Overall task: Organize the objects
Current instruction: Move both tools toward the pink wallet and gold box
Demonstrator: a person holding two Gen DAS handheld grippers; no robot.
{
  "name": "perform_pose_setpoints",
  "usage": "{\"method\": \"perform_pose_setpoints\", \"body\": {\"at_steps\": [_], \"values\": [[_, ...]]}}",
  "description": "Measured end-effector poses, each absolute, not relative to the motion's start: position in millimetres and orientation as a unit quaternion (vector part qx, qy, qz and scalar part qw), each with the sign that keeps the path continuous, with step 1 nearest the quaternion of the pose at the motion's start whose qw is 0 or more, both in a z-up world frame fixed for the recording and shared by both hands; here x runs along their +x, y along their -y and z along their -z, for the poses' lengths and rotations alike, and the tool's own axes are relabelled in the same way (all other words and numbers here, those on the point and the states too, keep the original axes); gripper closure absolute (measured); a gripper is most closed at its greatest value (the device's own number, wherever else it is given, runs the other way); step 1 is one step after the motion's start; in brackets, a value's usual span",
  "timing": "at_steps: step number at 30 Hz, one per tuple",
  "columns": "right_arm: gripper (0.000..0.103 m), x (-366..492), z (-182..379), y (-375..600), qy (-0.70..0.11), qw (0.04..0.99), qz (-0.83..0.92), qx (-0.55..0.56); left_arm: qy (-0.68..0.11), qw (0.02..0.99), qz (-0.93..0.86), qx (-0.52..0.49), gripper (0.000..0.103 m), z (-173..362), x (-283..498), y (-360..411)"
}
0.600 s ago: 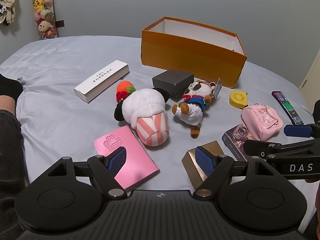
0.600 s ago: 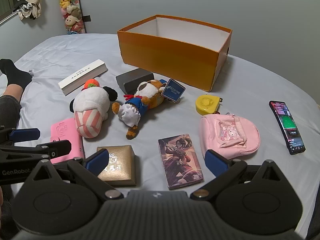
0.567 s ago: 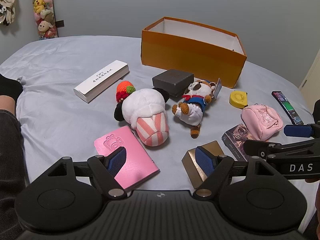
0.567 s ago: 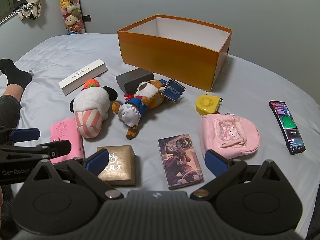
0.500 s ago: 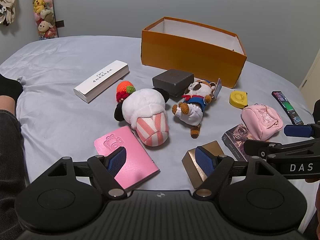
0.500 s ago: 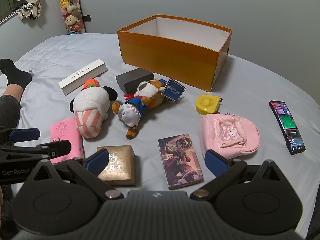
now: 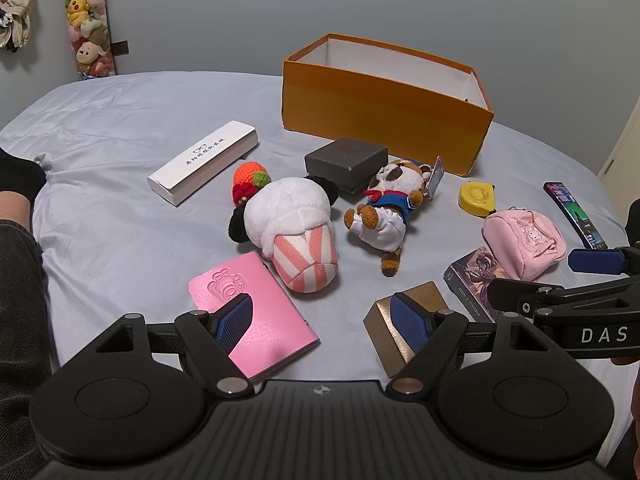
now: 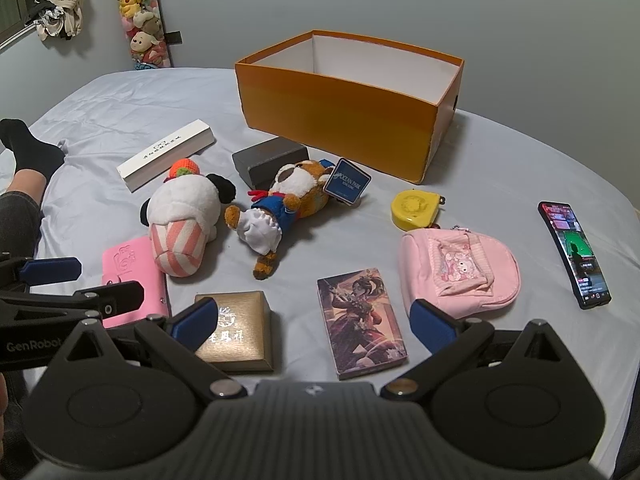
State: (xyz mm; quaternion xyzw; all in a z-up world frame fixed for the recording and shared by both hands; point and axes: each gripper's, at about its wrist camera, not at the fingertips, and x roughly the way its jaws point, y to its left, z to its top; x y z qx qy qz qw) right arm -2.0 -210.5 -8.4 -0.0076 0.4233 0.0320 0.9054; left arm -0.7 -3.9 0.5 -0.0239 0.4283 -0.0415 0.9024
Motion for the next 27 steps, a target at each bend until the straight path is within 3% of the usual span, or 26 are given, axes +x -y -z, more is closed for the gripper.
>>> {"method": "perform_pose_setpoints", "body": {"at_steps": [27], "values": [[0.001,0.2,8.0,206.5,-0.424,0.905,-0.032,-0.008,-0.432,0.901,0.044,-0.024,0.011,0.2,0.7,1.9]]}}
